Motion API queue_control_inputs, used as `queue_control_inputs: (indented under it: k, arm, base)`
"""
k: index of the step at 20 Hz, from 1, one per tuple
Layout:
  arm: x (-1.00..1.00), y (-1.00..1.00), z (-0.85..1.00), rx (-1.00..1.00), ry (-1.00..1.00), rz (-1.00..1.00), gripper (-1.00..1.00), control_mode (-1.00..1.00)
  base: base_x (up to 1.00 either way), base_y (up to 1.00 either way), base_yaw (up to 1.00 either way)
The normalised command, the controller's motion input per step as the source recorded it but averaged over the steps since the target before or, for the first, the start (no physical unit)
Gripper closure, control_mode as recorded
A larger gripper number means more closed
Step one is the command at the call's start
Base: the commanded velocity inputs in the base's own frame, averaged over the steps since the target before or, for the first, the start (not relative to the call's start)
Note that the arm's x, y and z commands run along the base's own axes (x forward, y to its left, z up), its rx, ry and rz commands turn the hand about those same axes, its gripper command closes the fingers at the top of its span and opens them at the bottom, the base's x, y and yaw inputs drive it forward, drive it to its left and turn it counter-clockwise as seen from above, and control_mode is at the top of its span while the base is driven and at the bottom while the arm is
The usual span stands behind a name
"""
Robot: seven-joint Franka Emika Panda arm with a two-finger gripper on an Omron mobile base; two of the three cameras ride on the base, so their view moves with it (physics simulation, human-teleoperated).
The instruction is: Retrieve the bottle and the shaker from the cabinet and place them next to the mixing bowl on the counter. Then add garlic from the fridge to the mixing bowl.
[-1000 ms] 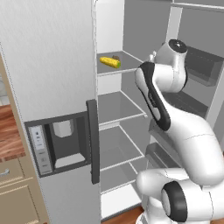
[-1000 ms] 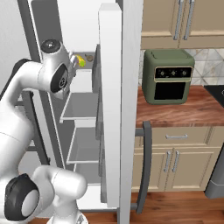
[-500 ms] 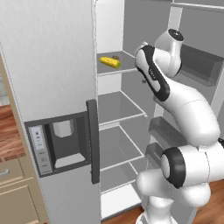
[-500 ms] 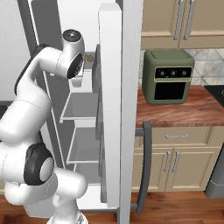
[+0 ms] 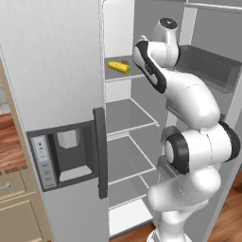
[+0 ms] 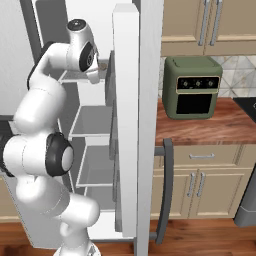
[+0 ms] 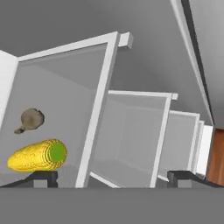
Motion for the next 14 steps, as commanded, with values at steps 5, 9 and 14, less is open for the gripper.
queue_control_inputs:
  k: [5, 9, 14]
  arm:
    - [0.55, 0.00, -0.06, 0.00, 0.00, -0.03, -1.00, -1.00]
    - [0.59, 0.00, -0.02, 0.00, 0.04, 0.02, -1.00, -1.00]
    - [0.74, 0.00, -0.09, 0.00, 0.10, 0.06, -1.00, -1.00]
  base:
    - [0.00, 0.00, 0.00]
    - [0.00, 0.00, 0.00]
    - [0.00, 0.00, 0.00]
